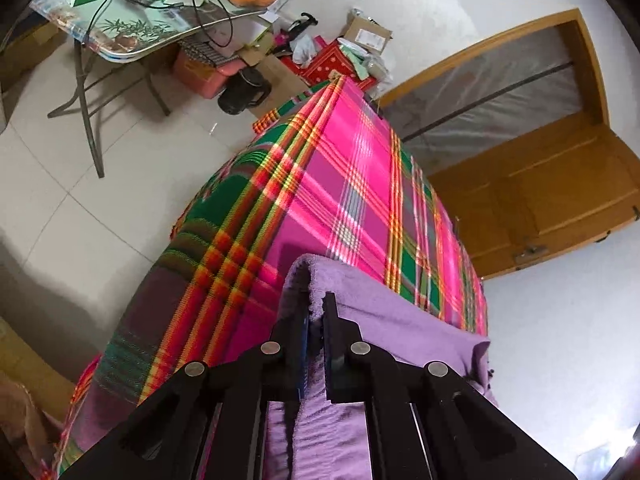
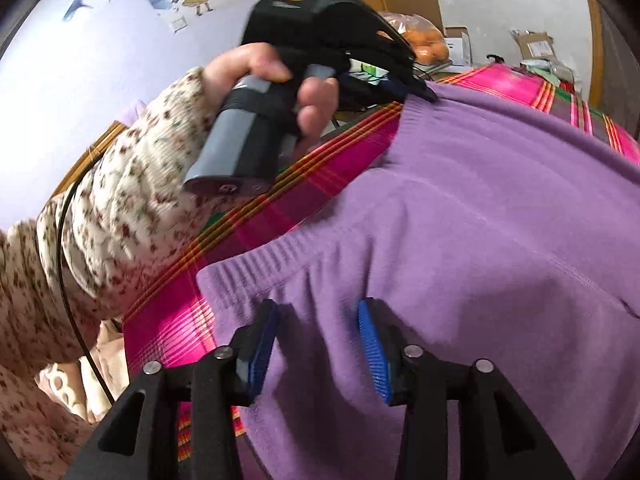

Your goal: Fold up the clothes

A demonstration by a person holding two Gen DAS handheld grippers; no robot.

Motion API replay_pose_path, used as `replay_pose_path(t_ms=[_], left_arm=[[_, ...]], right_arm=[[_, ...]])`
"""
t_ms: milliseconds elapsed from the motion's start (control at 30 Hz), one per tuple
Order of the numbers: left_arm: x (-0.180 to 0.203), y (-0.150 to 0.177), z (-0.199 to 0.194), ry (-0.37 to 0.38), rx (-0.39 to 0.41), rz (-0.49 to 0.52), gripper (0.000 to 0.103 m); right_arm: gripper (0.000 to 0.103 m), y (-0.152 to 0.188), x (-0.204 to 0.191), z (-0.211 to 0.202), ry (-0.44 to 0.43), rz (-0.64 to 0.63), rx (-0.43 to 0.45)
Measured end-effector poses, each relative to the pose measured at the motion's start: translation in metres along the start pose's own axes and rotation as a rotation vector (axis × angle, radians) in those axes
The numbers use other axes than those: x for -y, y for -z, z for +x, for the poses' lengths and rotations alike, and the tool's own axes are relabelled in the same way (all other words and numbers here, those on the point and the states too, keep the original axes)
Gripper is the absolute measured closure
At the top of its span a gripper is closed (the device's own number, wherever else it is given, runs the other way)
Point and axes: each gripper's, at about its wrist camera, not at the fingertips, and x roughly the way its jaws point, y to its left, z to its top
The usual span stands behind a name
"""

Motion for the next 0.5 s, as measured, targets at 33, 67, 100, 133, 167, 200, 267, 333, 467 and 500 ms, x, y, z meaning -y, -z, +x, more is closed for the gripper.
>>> replay_pose_path(t_ms=[33, 67, 100, 133, 167, 200, 267, 333, 467, 500], left_arm=[[-0.001, 0.0, 0.0, 0.0, 0.001, -0.001, 0.097], [-0.001, 0.001, -0.001, 0.0, 0.002, -0.001, 0.097], [-0.002, 0.001, -0.001, 0.0, 0.003, -0.002, 0.097], [-0.002, 0.001, -0.001, -0.001, 0.003, -0.002, 0.097], [-0.003, 0.001, -0.001, -0.004, 0.002, 0.0, 0.097], [-0.003, 0.001, 0.0, -0.008, 0.001, 0.002, 0.097], [-0.003, 0.001, 0.002, -0.013, 0.0, 0.001, 0.097], [-0.004, 0.0, 0.004, -0.017, -0.001, 0.001, 0.097], [-0.003, 0.0, 0.003, -0.021, 0.002, 0.008, 0.097], [-0.003, 0.0, 0.002, -0.024, 0.004, 0.012, 0.097]], right_arm=[[0.054, 0.001, -0.004, 0.001, 0.015, -0.016, 0.001], [0.054, 0.003, -0.008, 0.001, 0.029, -0.032, 0.002], [0.054, 0.004, -0.013, 0.002, 0.044, -0.048, 0.004], [0.053, 0.005, -0.017, 0.003, 0.059, -0.064, 0.005], [0.052, 0.006, -0.021, 0.003, 0.073, -0.08, 0.006], [0.052, 0.008, -0.025, 0.004, 0.088, -0.096, 0.007], [0.049, 0.01, -0.033, 0.006, 0.119, -0.123, 0.012], [0.049, 0.011, -0.04, 0.009, 0.158, -0.14, 0.019], [0.063, 0.014, -0.045, 0.009, 0.205, -0.157, 0.036], [0.071, 0.015, -0.044, 0.008, 0.205, -0.141, 0.041]])
